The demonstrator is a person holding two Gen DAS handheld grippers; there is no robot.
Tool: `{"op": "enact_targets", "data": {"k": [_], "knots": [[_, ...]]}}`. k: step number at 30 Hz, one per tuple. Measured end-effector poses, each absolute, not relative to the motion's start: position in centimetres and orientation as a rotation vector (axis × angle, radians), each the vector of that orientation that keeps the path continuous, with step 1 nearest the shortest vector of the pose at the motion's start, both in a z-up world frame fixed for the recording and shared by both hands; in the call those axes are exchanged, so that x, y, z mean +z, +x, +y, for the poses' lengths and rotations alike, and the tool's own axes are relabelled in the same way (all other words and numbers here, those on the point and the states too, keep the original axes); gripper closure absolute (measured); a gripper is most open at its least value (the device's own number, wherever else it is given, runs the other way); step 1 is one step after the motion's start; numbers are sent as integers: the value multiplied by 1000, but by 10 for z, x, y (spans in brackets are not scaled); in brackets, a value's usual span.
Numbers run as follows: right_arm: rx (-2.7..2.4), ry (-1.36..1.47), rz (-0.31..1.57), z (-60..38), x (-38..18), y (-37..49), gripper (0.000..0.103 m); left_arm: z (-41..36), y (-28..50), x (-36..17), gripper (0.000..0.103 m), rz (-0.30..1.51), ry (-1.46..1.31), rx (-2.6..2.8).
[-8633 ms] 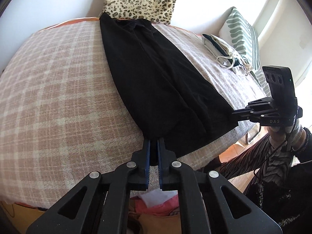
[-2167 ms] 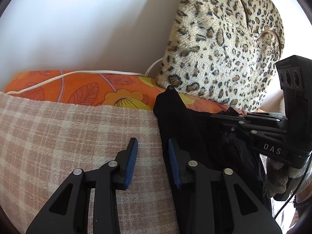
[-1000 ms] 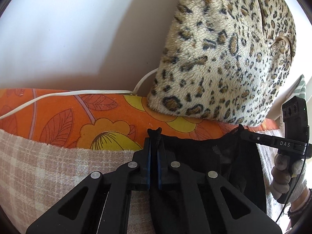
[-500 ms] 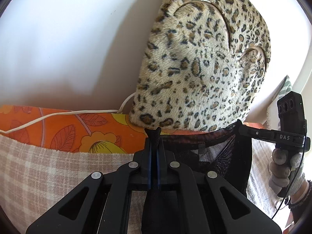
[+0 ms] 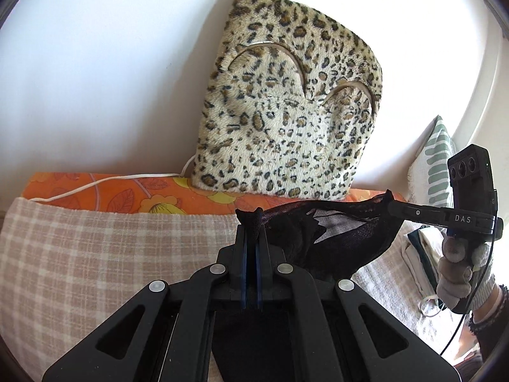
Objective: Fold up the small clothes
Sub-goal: 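Lift the held end with both tools and fold it back over the shirt, then open both tools and release the folded shirt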
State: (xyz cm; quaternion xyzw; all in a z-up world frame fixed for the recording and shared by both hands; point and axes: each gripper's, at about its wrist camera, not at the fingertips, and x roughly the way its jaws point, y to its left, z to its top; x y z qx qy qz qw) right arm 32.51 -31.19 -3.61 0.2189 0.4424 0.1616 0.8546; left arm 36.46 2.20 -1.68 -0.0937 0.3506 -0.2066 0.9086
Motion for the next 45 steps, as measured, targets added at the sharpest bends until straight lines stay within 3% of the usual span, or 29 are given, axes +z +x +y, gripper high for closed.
{"op": "enact_targets", "data": {"k": [16, 33, 40, 43, 44, 45], "knots": [[355, 379, 959, -270, -31, 173, 100, 13, 208, -49, 101, 762, -104, -463], [344, 273, 954, -252, -38, 89, 100, 16, 143, -66, 100, 733, -13, -520], [366, 137, 1011, -241, -55, 69, 93, 18, 118, -76, 92, 778, 117, -539], [398, 60, 1020, -234, -50, 56, 84, 27, 108, -76, 91, 801, 123, -550], [406, 53, 1018, -234, -46, 52, 75, 30, 106, -75, 90, 801, 117, -544], [417, 63, 1010, -235, -43, 48, 73, 34, 103, -73, 89, 792, 106, -535]]}}
